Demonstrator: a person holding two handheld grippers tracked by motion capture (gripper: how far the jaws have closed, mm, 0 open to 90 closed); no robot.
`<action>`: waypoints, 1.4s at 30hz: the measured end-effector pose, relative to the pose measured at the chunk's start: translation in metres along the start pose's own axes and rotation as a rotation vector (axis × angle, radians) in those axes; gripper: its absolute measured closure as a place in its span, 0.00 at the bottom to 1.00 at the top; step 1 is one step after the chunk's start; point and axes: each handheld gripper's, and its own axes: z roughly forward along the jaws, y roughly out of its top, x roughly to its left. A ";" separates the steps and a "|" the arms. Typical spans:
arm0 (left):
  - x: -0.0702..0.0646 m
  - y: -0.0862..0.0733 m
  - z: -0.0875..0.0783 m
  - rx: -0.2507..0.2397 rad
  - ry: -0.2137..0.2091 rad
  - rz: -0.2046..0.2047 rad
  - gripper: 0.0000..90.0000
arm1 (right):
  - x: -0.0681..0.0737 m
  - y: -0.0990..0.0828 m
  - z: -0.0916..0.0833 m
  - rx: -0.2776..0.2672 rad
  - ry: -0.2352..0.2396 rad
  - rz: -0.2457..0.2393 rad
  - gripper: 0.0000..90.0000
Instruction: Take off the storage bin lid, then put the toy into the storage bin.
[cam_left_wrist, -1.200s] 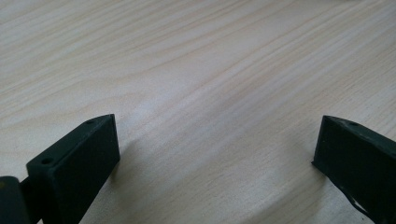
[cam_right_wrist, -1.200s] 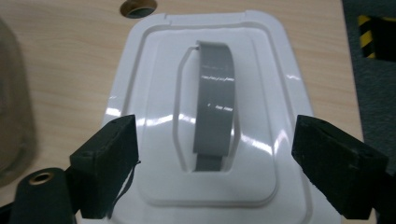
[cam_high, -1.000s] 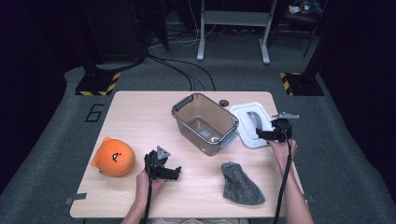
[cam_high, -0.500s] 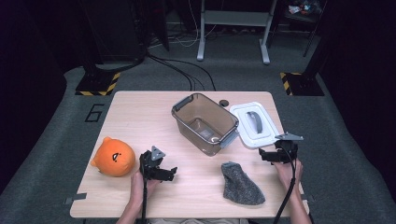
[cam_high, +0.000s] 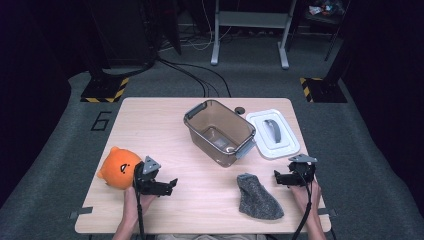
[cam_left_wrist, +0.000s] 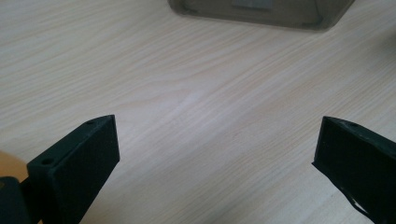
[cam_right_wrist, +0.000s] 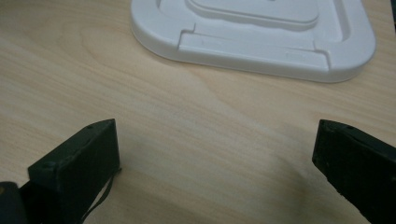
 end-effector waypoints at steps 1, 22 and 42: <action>0.002 0.000 -0.004 -0.003 0.003 -0.002 0.00 | 0.001 -0.001 0.000 -0.001 -0.002 0.003 0.00; 0.064 -0.003 -0.074 -0.082 0.121 -0.093 0.00 | -0.006 -0.005 0.002 0.003 0.058 0.054 0.00; 0.105 -0.024 -0.062 -0.001 0.168 -0.156 0.05 | -0.006 -0.005 0.002 0.003 0.057 0.054 0.00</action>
